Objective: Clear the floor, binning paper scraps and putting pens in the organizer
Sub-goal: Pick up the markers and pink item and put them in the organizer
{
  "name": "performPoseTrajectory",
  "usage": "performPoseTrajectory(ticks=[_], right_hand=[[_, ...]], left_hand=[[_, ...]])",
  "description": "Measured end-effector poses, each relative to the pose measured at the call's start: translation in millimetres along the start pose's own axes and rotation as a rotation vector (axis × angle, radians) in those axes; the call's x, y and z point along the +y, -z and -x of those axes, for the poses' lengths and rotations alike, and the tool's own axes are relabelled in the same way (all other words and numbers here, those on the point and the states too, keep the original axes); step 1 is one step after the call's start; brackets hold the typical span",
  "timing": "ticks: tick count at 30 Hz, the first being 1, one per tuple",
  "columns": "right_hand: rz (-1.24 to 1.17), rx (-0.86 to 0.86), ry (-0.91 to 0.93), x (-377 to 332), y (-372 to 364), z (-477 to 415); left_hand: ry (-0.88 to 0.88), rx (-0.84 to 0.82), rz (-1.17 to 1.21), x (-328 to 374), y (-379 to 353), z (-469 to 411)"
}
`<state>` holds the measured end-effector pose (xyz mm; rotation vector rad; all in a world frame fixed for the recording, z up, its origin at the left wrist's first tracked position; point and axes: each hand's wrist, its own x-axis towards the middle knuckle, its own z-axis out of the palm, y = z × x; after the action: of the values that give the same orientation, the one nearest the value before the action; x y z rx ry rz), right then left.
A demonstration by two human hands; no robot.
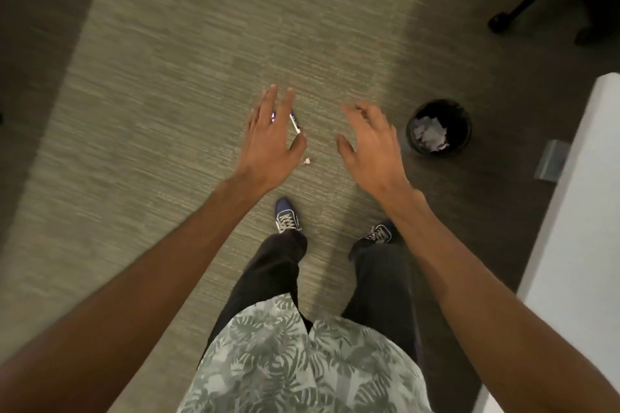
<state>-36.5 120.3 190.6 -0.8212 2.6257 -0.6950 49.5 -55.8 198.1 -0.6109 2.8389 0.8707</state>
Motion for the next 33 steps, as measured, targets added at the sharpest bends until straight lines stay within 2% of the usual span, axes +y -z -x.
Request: performPoseTrajectory(ticks=[4, 10, 17, 22, 27, 33], right_hand=[[-0.004, -0.084, -0.023, 3.1, -70.5, -19.3], [0.019, -0.227, -0.068, 42.2, -195.3, -51.6], [0.15, -0.251, -0.015, 128.2, -343.9, -91.2], [0.173, -0.177, 0.032, 202.4, -429.6, -131.8], [0.189, -0.146, 0.077, 259.7, -493.9, -163.9], [0.191, -0.163, 0.134, 289.7, -535.1, -181.2]], left_hand=[[0.018, -0.046, -0.008, -57.0, -34.7, -0.4], [0.005, -0.106, -0.108, -159.2, -132.3, -13.3], [0.048, -0.244, -0.227, -273.2, -297.5, -58.9], [0.028, -0.406, -0.299, -340.0, -434.8, -100.5], [0.035, -0.46, -0.342, -380.6, -531.6, -142.6], [-0.021, -0.434, -0.528, -393.3, -581.1, -175.7]])
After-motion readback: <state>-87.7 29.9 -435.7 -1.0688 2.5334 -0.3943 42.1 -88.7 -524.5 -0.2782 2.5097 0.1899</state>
